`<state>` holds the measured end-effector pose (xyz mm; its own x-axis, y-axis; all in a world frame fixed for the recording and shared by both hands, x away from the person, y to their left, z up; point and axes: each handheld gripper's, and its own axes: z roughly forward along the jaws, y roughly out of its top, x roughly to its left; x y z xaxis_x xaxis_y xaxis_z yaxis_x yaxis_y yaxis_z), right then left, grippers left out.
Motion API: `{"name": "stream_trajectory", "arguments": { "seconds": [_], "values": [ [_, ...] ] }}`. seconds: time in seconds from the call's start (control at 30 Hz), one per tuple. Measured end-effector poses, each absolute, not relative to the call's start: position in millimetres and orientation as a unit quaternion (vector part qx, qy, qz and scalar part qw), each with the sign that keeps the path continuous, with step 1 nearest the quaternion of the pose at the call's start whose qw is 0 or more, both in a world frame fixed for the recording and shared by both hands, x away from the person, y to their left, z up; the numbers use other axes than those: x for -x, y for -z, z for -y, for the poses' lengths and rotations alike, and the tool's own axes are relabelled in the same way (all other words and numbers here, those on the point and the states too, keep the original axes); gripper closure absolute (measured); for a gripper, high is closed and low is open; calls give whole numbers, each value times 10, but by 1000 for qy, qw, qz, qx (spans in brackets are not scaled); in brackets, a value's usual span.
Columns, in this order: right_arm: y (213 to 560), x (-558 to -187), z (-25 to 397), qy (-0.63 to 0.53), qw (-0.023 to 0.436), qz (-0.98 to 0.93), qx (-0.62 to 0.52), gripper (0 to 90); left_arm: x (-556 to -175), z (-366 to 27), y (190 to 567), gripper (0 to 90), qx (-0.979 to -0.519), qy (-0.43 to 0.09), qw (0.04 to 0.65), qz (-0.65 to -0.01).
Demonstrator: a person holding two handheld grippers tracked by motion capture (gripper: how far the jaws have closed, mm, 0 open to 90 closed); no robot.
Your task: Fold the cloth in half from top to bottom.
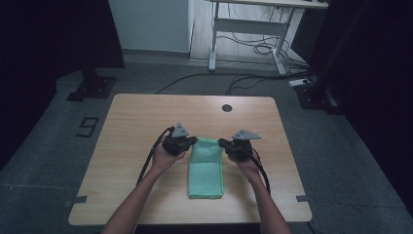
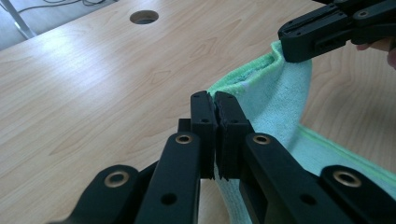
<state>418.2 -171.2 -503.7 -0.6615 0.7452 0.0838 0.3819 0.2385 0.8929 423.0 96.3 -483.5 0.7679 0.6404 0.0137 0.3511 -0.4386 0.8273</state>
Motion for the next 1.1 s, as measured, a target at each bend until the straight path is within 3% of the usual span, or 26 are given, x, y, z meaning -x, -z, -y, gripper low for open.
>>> {"name": "stream_trajectory", "arguments": {
  "seconds": [1.1],
  "values": [
    [5169, -3518, 1717, -507, 160, -789, -308, 839, -3516, -1043, 4898, 856, -846, -179, 426, -264]
  ]
}}
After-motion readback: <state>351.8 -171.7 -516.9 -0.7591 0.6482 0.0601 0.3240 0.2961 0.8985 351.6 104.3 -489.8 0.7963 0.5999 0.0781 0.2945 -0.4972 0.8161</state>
